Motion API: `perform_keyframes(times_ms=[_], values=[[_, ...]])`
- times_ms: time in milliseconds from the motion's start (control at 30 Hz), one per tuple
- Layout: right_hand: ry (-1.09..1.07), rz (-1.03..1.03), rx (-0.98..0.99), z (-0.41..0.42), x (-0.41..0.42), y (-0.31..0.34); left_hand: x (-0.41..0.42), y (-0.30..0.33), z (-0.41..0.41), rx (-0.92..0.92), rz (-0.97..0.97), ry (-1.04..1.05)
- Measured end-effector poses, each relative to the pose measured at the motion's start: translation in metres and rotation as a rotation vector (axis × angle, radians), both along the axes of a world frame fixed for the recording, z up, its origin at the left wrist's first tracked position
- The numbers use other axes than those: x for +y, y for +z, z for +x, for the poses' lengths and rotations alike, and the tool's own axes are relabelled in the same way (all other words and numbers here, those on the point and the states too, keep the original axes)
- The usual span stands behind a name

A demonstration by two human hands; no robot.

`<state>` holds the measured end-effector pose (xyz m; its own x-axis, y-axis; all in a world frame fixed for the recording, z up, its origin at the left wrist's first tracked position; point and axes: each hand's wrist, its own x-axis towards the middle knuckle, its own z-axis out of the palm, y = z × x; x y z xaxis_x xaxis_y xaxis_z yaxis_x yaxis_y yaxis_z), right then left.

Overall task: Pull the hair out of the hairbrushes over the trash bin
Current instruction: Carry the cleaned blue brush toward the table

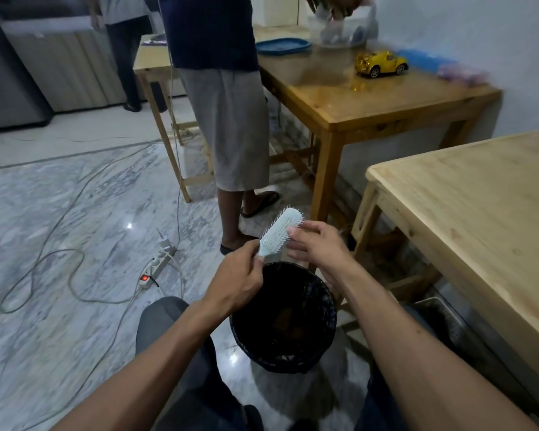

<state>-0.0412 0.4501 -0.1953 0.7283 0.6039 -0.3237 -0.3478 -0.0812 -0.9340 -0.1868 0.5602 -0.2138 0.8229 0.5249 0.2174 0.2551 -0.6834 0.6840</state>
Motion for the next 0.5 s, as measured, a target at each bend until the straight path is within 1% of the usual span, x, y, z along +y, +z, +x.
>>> perform_keyframes(times_ms=[267,367,500], values=[[-0.168,0.030,-0.050,0.013,-0.007,0.038,-0.009,0.039,0.010,-0.043,0.091,-0.113],[-0.236,0.058,-0.103,0.021,-0.023,0.067,-0.017,0.055,0.022,-0.102,0.114,-0.117],[-0.364,0.132,-0.197,0.036,-0.059,0.111,-0.042,0.089,0.051,-0.213,0.144,-0.197]])
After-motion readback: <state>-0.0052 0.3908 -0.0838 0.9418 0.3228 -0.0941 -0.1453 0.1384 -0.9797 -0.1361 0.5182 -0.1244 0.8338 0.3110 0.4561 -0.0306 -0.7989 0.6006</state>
